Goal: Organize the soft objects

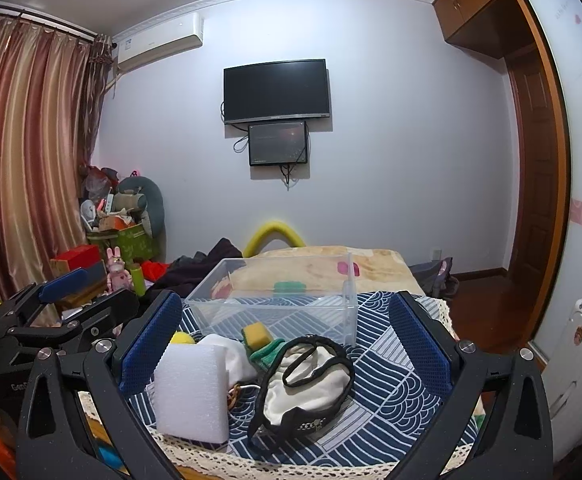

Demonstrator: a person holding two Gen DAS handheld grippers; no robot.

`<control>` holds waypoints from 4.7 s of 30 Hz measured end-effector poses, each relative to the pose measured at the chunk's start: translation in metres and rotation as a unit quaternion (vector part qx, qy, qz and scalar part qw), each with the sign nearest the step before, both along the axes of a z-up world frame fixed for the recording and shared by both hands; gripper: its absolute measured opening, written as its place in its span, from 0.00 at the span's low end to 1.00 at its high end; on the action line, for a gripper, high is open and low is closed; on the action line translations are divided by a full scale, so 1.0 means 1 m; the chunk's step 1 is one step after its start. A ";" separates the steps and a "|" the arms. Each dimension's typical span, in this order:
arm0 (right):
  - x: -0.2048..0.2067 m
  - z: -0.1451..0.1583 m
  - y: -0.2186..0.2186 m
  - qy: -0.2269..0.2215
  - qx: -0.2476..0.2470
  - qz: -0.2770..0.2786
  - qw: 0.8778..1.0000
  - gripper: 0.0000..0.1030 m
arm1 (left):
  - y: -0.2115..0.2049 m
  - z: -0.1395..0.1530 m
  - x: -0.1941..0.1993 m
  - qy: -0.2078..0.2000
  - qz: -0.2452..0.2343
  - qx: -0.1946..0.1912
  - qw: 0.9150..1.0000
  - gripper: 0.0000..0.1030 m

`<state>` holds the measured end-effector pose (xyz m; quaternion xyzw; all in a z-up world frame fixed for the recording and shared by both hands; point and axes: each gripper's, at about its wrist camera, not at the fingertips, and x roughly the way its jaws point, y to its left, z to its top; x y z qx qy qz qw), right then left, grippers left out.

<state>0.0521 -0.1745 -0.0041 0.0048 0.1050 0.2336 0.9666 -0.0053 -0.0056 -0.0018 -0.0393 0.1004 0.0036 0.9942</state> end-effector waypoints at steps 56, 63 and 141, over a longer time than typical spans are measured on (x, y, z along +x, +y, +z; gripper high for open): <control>0.025 -0.024 0.003 0.035 -0.007 0.002 0.999 1.00 | 0.032 -0.033 0.032 0.041 0.005 -0.032 0.999 0.93; 0.051 -0.044 0.004 0.082 -0.018 0.003 0.997 0.89 | 0.057 -0.057 0.060 0.087 0.039 -0.041 0.995 0.75; 0.160 -0.011 0.054 0.067 -0.073 -0.019 0.995 0.10 | 0.072 -0.024 0.196 0.148 -0.001 -0.009 0.989 0.42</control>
